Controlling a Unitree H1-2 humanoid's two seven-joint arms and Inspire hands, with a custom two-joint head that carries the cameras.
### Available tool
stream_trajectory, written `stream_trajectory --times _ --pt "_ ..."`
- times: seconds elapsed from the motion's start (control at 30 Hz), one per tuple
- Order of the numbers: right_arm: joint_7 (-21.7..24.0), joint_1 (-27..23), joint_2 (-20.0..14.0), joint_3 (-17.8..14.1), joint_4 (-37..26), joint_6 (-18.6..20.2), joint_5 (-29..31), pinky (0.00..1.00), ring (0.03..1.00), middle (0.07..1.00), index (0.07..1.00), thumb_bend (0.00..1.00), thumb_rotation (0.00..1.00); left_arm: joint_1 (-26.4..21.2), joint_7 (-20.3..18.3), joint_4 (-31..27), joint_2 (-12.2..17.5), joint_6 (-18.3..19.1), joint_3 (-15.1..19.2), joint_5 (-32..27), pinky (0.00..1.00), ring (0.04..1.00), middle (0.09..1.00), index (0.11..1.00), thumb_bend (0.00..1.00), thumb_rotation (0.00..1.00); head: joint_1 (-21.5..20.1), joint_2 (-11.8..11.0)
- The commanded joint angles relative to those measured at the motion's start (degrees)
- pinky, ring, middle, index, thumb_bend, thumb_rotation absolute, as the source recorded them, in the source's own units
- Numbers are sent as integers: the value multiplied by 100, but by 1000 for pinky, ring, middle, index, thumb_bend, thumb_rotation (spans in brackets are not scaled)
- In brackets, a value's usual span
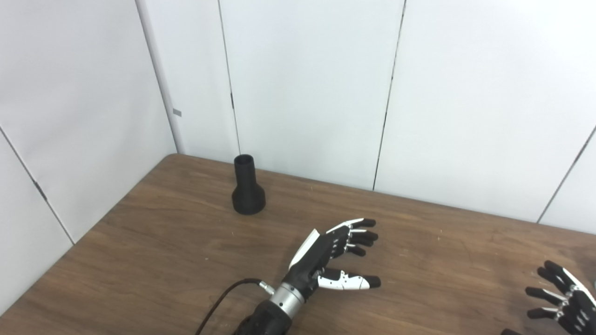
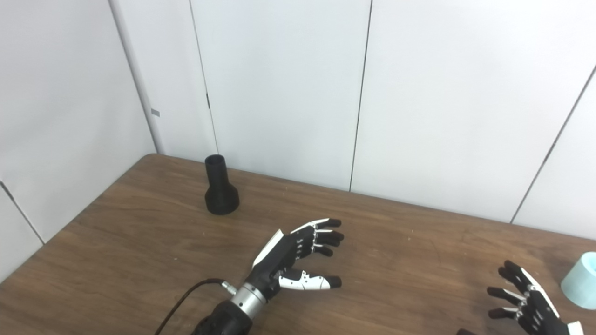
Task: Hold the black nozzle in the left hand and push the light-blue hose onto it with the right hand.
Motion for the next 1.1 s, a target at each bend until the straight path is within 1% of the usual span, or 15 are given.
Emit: stream_trajectory --times 0.0,0.13,0.2,0.27,0.3,0.37,0.43,0.47,0.5,0.53,0.67,0.73,0.8,0.93,1.07 --pt "-31 -174 -41 -66 -26 -269 16 522 713 853 867 707 0 -102 84 -47 -26 -154 14 62 677 757 744 754 687 66 3 9" --pt "-24 -187 -45 -74 14 -299 20 518 712 854 868 705 0 -136 97 -179 -13 -33 95 -3 656 731 740 752 686 64 13 33" --pt "-10 -185 -55 -76 34 -316 39 518 713 855 870 702 0 -162 125 -241 -5 28 165 -32 590 679 731 741 679 42 5 16" --pt "15 -183 -63 -76 76 -324 76 521 714 856 871 701 0 -245 225 -365 75 169 248 170 566 662 718 726 674 33 13 17" --pt "24 -191 -67 -77 109 -333 90 525 715 857 871 699 0 -319 276 -455 197 280 252 467 555 650 706 712 672 26 20 1" --pt "31 -201 -68 -74 138 -336 101 528 715 857 872 700 0 -422 308 -585 388 453 243 873 561 645 691 693 669 5 20 1" --pt "41 -208 -74 -68 142 -321 104 530 715 856 872 700 0 -541 260 -740 579 665 276 1079 572 646 685 689 671 1 43 -18" --pt "47 -210 -77 -67 138 -310 108 534 715 857 872 699 0 -588 236 -809 651 760 295 1125 593 656 684 691 670 2 52 -18" --pt "59 -210 -80 -71 123 -288 129 534 715 857 873 699 0 -664 210 -917 780 857 323 1217 599 658 684 692 670 2 77 -21" --pt "69 -209 -82 -77 112 -272 146 537 716 858 874 698 0 -713 194 -991 866 925 337 1282 614 677 698 702 677 22 87 -26" --pt "95 -215 -88 -106 92 -255 189 539 718 859 876 695 0 -884 43 -1305 1249 1231 387 1421 639 719 725 725 679 43 121 -28" --pt "105 -227 -97 -126 106 -276 207 540 719 860 877 692 0 -983 -58 -1485 1473 1395 454 1447 646 742 737 738 686 62 147 -35" --pt "111 -245 -105 -142 125 -281 221 541 720 861 878 690 0 -1055 -117 -1595 1628 1532 522 1463 649 752 746 747 693 77 155 -40" --pt "114 -278 -115 -173 136 -265 221 539 722 863 879 686 0 -1192 -158 -1737 1886 1739 690 1527 654 762 766 763 694 95 158 -26" --pt "117 -289 -126 -180 141 -255 185 541 723 863 878 684 0 -1305 -131 -1799 2028 1915 830 1604 668 774 787 776 691 103 184 -43"
